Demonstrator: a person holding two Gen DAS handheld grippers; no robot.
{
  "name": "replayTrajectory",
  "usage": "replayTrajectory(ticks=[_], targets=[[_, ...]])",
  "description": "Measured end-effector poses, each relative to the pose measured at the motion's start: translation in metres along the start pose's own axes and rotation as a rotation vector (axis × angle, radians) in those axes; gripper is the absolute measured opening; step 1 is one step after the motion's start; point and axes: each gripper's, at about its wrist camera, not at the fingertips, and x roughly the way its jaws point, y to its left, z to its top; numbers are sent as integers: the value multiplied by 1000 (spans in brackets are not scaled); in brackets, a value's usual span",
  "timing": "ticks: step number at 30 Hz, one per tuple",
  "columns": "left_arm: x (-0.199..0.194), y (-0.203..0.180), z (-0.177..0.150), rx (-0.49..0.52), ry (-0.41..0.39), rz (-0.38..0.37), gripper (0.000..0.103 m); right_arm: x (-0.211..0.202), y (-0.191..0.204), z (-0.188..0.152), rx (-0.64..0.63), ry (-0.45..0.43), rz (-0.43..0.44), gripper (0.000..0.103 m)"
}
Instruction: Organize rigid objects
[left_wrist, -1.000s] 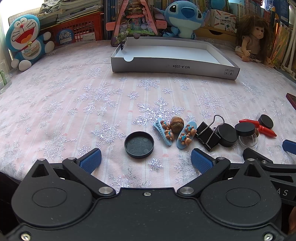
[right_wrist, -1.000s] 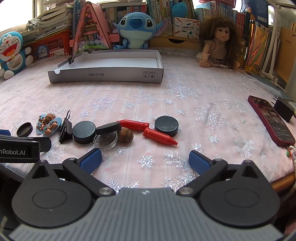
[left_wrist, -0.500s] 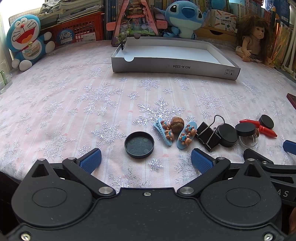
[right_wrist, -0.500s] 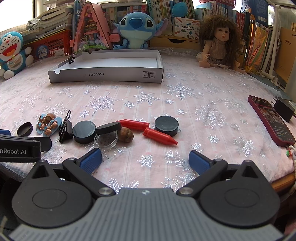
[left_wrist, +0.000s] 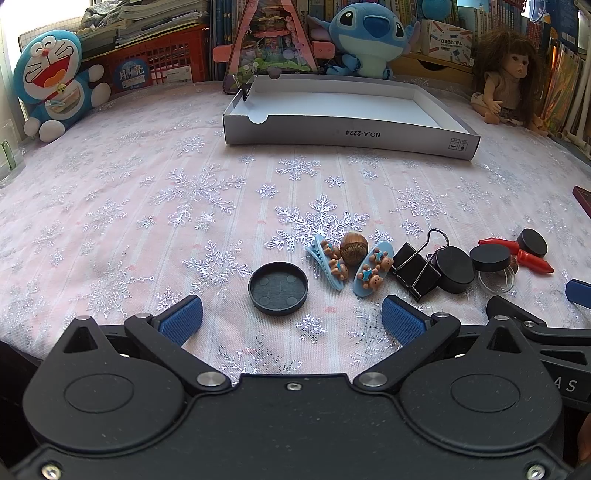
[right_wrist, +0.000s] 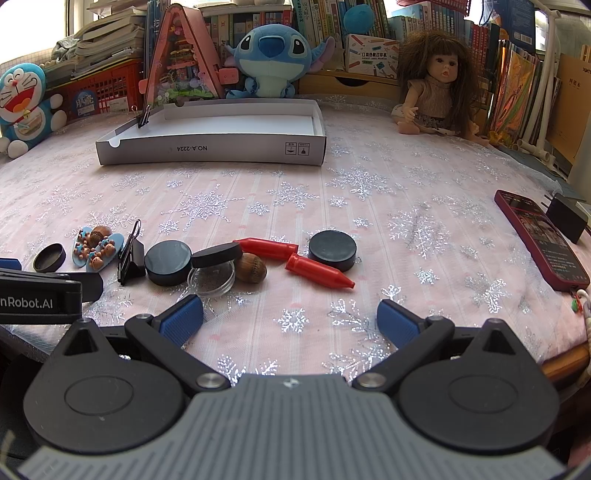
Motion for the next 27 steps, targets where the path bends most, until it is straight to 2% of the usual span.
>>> replayTrajectory(ticks=[27], targets=[[-4, 6, 0, 12, -28, -4, 103, 0, -2, -4, -6, -29, 21, 103]])
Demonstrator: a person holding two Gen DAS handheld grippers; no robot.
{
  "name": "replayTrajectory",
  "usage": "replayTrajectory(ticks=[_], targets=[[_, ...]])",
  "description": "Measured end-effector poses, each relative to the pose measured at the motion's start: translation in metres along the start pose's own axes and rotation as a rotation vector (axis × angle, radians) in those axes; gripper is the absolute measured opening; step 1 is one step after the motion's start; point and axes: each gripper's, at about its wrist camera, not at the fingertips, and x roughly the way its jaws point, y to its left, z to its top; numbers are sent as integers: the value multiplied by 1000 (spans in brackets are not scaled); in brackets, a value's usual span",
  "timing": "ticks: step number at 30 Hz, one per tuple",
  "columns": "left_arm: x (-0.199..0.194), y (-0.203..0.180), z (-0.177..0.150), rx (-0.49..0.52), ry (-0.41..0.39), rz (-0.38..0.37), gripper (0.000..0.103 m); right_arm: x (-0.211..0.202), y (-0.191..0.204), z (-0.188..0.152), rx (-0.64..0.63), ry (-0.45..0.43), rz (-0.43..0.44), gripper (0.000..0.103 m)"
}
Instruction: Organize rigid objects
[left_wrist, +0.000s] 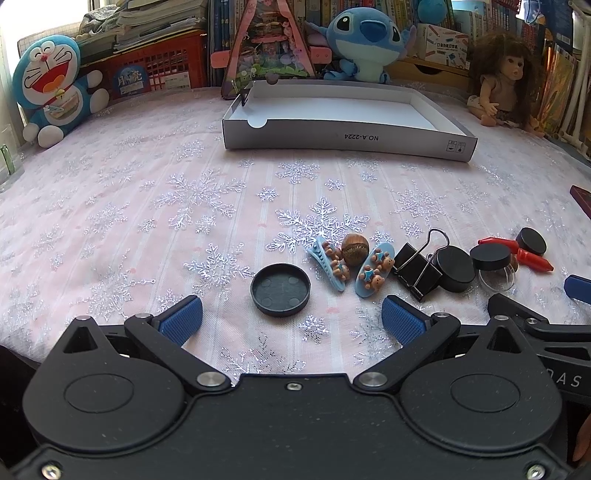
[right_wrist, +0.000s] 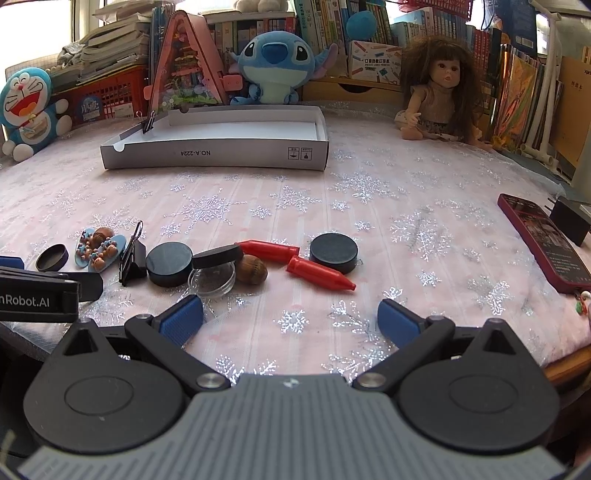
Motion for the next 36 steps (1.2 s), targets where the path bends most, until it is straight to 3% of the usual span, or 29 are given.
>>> replayTrajectory(ticks=[19, 29, 33, 36], targets=[[-3, 4, -2, 5, -18, -25, 99, -12, -3, 6, -14, -70, 44, 103], [-7, 13, 1, 10, -61, -56, 76, -11, -21, 14, 11, -112, 1, 95], [-11, 16, -1, 21, -86, -71, 60, -10, -25, 15, 15, -125, -20, 87], [-13, 16, -3, 37, -98, -75, 54, -8, -28, 15, 14, -125, -29, 79]])
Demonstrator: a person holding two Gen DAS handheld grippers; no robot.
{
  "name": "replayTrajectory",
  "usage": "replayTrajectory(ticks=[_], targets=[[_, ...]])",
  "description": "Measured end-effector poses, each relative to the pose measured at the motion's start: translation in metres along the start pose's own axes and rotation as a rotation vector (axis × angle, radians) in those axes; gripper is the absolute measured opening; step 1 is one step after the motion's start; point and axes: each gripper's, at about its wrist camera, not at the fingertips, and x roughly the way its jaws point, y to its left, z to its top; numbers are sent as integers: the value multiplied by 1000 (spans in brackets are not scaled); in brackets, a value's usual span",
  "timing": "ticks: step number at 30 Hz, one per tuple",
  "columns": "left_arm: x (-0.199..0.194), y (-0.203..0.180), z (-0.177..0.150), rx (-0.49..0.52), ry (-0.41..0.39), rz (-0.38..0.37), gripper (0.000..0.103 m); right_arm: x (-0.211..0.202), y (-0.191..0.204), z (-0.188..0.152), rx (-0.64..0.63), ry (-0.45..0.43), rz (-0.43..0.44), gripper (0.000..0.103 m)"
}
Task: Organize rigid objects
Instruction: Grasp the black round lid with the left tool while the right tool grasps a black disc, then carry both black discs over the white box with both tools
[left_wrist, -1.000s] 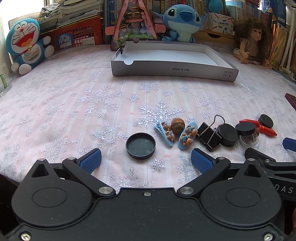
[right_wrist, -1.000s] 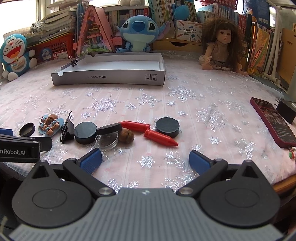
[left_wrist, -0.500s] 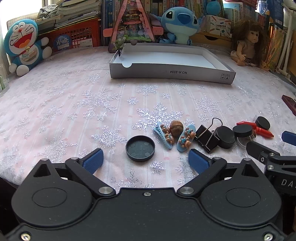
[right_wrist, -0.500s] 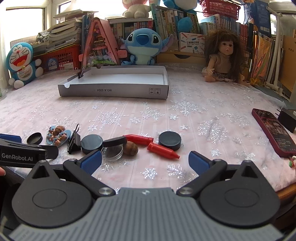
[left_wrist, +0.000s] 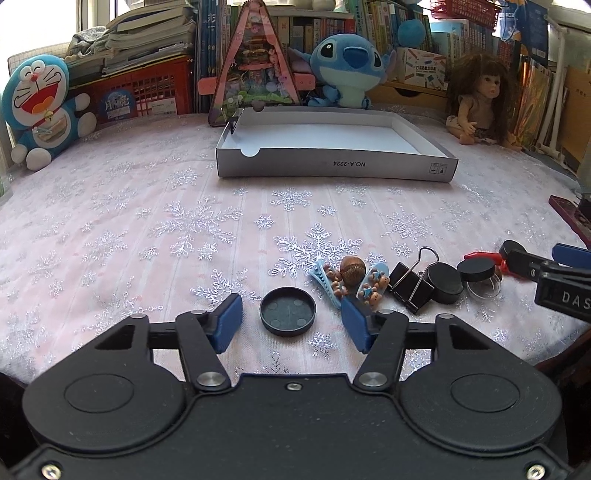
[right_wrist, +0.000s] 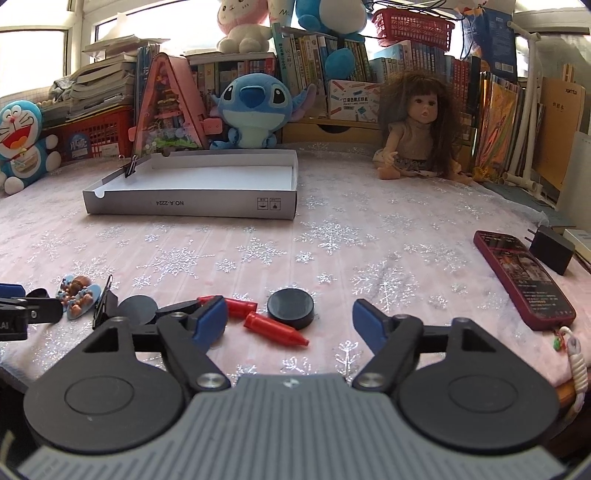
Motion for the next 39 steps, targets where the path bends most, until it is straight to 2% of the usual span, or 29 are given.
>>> replayTrajectory(ticks=[4, 9, 17, 19, 21, 26, 39], targets=[[-4, 0, -3, 15, -14, -8, 48, 4, -2, 0, -1, 0, -15, 70], [-4, 1, -4, 9, -19, 5, 42, 10, -6, 1, -2, 5, -31, 65], [0, 1, -5, 6, -19, 17, 41, 23, -5, 3, -1, 34, -22, 59], [1, 1, -5, -1, -21, 21, 40, 25, -4, 4, -7, 38, -10, 54], [2, 0, -5, -5, -25, 26, 30, 29, -3, 3, -6, 57, 3, 49], [4, -1, -3, -7, -27, 23, 30, 33, 0, 5, -16, 60, 12, 38], [10, 2, 14, -34, -30, 18, 30, 34, -6, 15, 7, 61, 28, 37]])
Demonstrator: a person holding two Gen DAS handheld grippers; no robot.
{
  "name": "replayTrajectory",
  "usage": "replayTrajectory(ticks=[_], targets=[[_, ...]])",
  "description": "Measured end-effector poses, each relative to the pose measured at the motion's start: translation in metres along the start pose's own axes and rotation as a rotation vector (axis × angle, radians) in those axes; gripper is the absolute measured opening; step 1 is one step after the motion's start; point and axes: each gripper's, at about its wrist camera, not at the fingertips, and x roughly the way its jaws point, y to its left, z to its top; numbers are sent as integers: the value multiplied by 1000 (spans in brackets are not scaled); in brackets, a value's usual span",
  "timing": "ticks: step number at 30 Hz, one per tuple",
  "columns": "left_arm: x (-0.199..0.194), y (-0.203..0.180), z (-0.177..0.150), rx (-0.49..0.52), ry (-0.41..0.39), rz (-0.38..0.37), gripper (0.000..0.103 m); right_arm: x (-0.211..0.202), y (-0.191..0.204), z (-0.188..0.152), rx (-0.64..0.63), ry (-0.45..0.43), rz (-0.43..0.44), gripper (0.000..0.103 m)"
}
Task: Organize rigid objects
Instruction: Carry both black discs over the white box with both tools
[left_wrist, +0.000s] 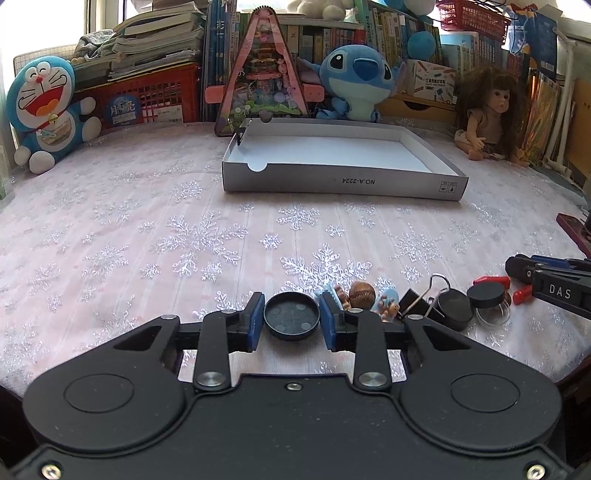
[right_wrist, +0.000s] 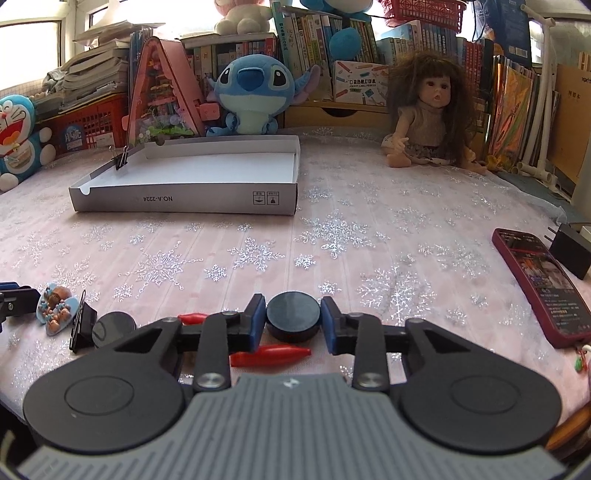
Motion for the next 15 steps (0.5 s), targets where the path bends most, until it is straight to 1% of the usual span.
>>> replayTrajectory(ticks=[6, 11, 15], targets=[[7, 6, 17, -12, -10, 1, 30, 6, -4, 12, 30, 23, 18, 37], [19, 13, 35, -29, -5, 5, 30, 15, -8, 25, 52, 59, 34, 38], [27, 16, 53, -42, -12, 5, 30, 18, -8, 36, 41, 50, 32, 37]])
